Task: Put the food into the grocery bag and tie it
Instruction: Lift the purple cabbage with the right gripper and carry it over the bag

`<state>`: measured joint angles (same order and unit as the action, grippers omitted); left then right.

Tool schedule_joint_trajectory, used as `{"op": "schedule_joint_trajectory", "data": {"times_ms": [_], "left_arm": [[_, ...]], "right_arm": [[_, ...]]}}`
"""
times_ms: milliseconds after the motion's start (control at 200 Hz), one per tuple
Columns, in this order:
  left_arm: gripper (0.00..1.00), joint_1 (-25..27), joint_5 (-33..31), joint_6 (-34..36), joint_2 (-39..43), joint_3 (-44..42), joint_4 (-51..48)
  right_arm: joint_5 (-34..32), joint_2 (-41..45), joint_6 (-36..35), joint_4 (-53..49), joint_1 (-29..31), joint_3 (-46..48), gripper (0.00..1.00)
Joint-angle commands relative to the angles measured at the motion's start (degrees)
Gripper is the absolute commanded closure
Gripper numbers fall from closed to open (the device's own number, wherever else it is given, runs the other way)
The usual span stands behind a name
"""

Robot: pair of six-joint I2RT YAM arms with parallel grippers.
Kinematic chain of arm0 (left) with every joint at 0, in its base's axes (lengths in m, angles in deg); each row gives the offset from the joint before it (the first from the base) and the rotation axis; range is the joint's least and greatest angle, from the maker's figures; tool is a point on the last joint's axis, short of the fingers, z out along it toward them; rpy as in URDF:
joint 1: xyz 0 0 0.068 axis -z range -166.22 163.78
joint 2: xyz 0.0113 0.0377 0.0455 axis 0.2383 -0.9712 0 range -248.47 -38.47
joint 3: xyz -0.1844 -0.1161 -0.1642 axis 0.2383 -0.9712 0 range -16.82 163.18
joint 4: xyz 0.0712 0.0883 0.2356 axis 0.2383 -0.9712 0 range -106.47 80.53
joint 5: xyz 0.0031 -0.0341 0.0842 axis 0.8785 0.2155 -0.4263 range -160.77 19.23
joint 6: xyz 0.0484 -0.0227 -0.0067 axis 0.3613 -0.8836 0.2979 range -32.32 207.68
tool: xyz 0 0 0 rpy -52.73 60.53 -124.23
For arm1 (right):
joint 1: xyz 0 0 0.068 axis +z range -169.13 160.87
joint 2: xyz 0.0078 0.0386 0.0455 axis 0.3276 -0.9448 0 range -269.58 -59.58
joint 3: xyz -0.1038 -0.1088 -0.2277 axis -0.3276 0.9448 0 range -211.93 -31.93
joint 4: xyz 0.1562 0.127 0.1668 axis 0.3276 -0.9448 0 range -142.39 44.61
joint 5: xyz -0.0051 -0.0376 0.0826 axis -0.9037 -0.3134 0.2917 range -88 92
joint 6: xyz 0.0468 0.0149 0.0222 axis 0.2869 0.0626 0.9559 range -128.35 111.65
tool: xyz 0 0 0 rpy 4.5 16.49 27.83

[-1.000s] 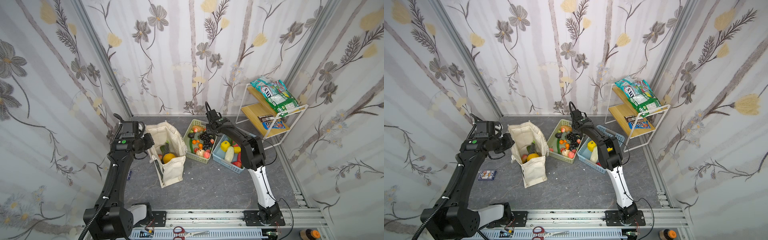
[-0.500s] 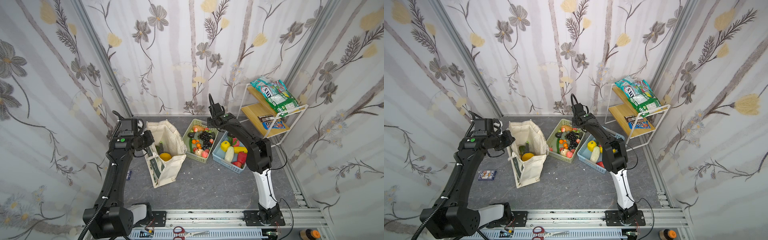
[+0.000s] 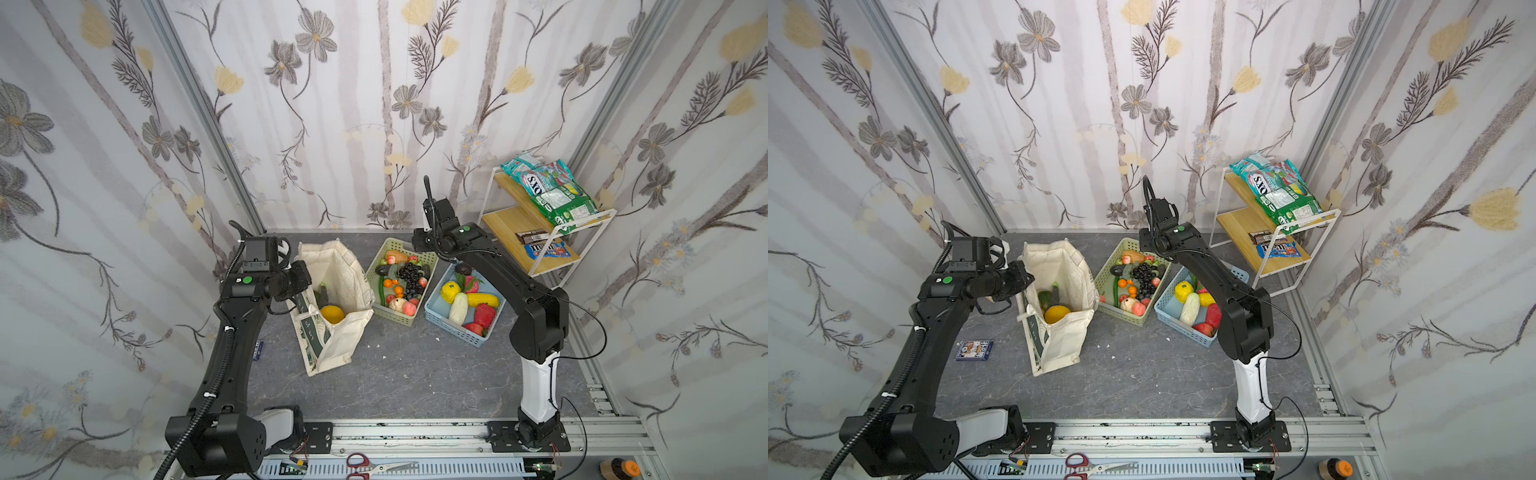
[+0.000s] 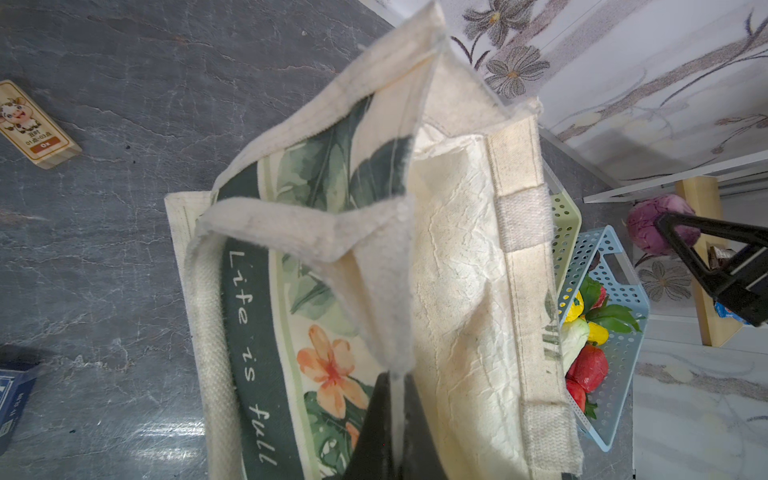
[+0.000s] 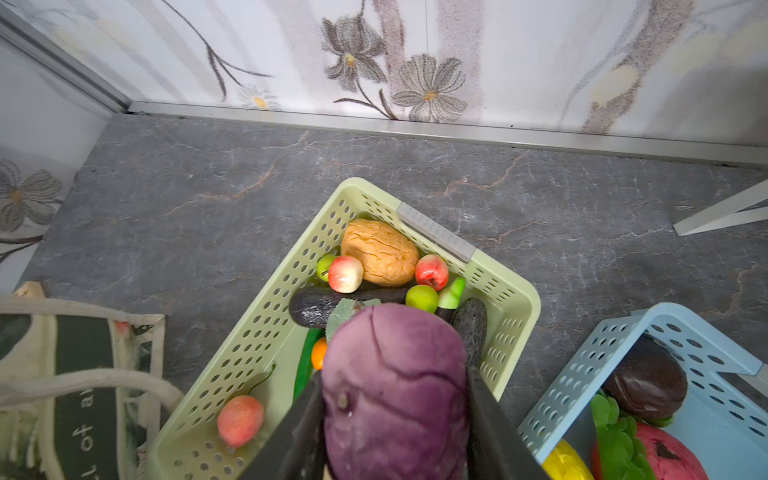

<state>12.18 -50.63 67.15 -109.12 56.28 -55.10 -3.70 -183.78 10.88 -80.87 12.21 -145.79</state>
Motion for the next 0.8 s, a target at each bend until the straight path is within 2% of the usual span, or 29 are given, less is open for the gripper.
{"op": "schedule_joint_trajectory", "data": {"times_ms": [0,794], "left_arm": [[1.00,0.02,0.23,0.16,-0.18,-0.16,2.53],[1.00,0.46,0.60,0.06,-1.33,0.61,4.12]], "right_arm": [[1.48,1.96,0.62,1.98,1.06,0.71,0.54],[6.31,8.89,3.45,2.51,10.35,2.08,0.54]]}}
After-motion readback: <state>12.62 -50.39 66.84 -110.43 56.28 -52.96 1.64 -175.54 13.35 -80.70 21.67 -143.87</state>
